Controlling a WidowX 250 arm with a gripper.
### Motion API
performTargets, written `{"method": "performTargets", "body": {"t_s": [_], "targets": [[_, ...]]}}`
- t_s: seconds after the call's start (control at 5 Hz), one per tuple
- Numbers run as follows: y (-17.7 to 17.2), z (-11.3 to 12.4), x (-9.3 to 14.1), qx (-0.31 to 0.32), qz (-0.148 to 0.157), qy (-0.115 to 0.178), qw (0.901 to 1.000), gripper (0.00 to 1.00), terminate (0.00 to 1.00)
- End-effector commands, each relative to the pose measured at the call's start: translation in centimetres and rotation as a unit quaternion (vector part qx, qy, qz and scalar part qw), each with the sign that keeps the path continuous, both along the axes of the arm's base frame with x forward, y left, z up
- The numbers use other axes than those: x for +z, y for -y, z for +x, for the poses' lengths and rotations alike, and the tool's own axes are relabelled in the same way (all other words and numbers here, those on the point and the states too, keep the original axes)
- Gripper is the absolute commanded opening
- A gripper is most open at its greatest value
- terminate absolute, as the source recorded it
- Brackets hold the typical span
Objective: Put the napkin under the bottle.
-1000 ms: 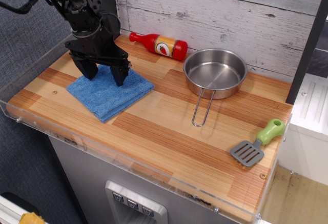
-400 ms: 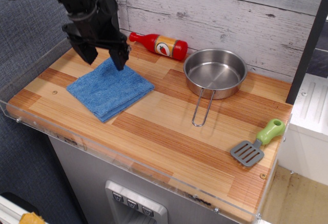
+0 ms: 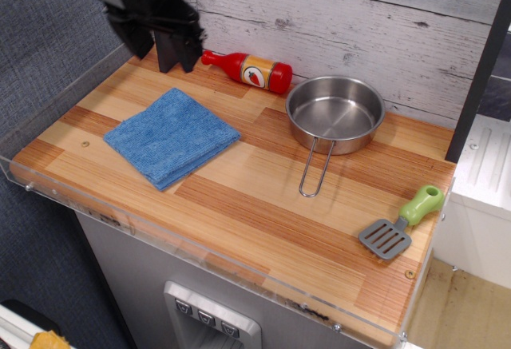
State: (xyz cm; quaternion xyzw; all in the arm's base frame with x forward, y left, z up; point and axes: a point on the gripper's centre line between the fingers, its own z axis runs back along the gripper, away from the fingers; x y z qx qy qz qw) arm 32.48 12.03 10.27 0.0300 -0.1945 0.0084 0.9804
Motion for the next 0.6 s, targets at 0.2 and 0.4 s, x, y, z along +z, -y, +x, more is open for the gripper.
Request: {"method": "performTargets", "body": {"t_s": [0.2,0.4], "targets": [[-0.08,0.18,1.95,-0.001,0.012,0.026,0.9996,1.0,0.0],[-0.08,0.18,1.95,-0.001,0.012,0.026,0.9996,1.0,1.0]]}}
